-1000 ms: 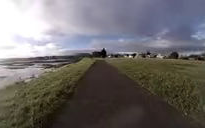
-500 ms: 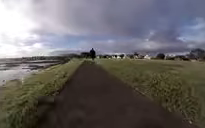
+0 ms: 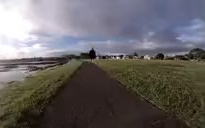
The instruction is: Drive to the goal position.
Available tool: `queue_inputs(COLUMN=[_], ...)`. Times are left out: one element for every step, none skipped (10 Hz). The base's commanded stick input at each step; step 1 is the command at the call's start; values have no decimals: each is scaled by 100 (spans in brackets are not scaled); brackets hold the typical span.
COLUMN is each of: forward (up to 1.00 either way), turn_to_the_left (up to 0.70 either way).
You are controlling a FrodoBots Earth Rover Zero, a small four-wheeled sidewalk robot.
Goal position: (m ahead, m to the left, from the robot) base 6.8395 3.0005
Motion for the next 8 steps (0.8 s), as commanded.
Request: queue_inputs(forward=[70, 70, 70, 70, 70, 70, 70, 70], turn_to_the_left=[18, 9, 0, 0, 0, 0, 0, 0])
